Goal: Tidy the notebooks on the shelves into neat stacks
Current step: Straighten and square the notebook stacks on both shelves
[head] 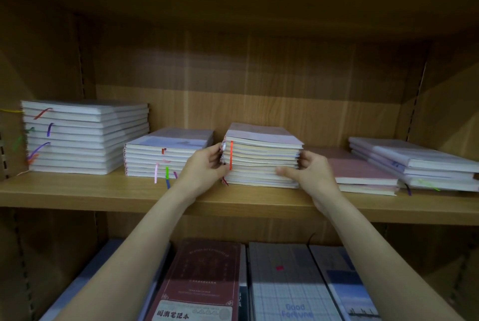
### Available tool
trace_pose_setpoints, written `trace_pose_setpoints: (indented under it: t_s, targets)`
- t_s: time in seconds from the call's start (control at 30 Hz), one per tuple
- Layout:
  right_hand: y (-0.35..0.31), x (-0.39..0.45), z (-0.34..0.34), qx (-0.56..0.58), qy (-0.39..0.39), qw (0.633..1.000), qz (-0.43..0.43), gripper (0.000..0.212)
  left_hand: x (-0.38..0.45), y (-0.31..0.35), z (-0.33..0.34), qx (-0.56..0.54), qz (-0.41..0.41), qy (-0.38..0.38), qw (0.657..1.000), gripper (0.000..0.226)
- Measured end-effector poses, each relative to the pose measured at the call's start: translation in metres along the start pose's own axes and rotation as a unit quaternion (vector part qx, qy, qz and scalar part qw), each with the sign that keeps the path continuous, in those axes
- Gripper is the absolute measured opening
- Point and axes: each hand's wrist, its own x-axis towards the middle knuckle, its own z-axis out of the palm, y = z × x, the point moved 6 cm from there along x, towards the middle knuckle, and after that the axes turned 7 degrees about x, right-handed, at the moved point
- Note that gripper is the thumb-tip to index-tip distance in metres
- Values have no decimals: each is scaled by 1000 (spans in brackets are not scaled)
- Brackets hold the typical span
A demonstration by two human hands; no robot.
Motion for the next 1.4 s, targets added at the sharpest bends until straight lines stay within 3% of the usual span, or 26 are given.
trace_pose_setpoints:
  t_s: [0.13, 0.27, 0.63, 0.8, 0.93, 1.27, 1.4]
  targets:
    - [3, 2, 0, 40, -7, 999, 7, 20, 3, -4, 1, -44, -14, -17, 999, 48]
    - [5, 3, -2, 66, -9, 998, 11, 22, 4, -5, -1, -38, -12, -5, 999, 45]
    - [1, 2, -2, -23, 20, 999, -27, 39, 4, -4, -8, -13, -16, 37, 999, 42]
    - [-2, 2, 2, -24, -3, 999, -35, 26, 1, -5, -3, -37, -16, 12, 999, 52]
    - [-4, 1, 2, 19, -3, 998, -53, 4, 3, -6, -7, -53, -11, 45, 998, 46]
    - [-3, 2, 3, 2, 0, 999, -45, 12, 6, -3, -7, 14, -10, 56, 998, 41]
    - [-4, 2, 3, -7, 8, 999, -52, 8, 7, -5, -7, -13, -19, 63, 998, 41]
